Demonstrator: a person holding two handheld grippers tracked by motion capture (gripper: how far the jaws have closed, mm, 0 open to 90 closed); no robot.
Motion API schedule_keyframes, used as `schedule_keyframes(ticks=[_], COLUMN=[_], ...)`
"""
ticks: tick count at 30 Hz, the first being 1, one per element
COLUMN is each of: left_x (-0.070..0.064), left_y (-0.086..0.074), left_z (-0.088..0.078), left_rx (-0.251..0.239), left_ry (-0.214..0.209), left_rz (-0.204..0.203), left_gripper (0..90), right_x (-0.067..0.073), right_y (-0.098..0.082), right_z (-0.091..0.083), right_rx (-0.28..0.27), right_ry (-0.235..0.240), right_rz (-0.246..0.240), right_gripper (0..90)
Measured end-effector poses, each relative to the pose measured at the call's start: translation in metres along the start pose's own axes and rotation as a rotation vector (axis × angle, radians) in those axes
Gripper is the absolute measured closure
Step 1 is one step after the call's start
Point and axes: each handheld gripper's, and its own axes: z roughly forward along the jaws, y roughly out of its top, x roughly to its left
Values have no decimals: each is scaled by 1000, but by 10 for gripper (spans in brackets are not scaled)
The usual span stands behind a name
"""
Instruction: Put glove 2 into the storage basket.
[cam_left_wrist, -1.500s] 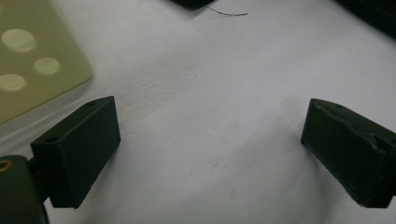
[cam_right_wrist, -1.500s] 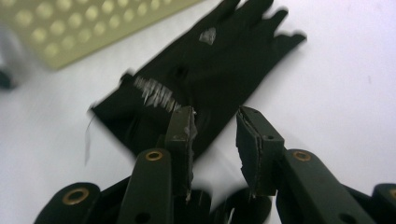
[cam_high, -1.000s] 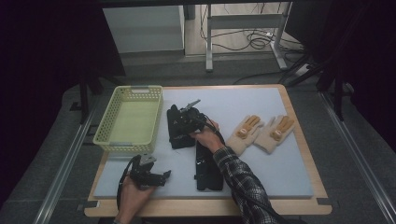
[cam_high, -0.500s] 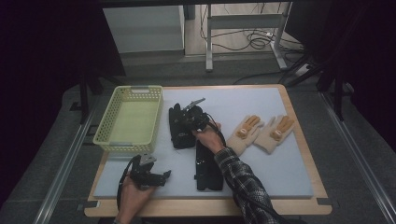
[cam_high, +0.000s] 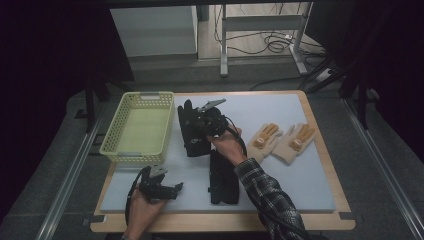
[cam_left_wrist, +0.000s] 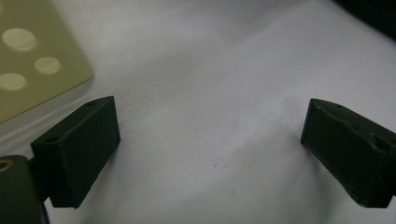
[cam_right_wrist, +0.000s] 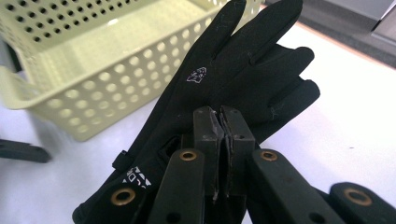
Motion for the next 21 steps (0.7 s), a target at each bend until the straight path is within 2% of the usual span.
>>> schedule_keyframes(ticks=[3, 6, 11, 12, 17, 19, 20, 21], left_x=[0, 0, -1, -1, -1, -1, -1, -1], left_y=[0, 0, 0, 0, 0, 0, 0, 0], left_z=[0, 0, 0, 0, 0, 1, 1, 1], left_rx=[-5, -5, -4, -4, -7, -7, -7, -7], left_ry=[1, 1, 2, 2, 4, 4, 4, 4], left_rz=[-5, -5, -5, -6, -10, -10, -10, -10], left_gripper=[49, 49, 49, 49, 48, 48, 49, 49], right_x=[4, 7, 14, 16, 19, 23, 23, 27], right_y=[-3, -11, -38, -50, -71, -87, -87, -96], right_z=[-21, -30, -52, -60, -75, -86, -86, -92], right_rx=[-20, -18, -1, 2, -3, -5, -5, -8], right_ry=[12, 16, 18, 19, 21, 20, 20, 17], right_rz=[21, 26, 41, 52, 81, 108, 108, 123], right_gripper=[853, 853, 853, 853, 853, 853, 853, 853])
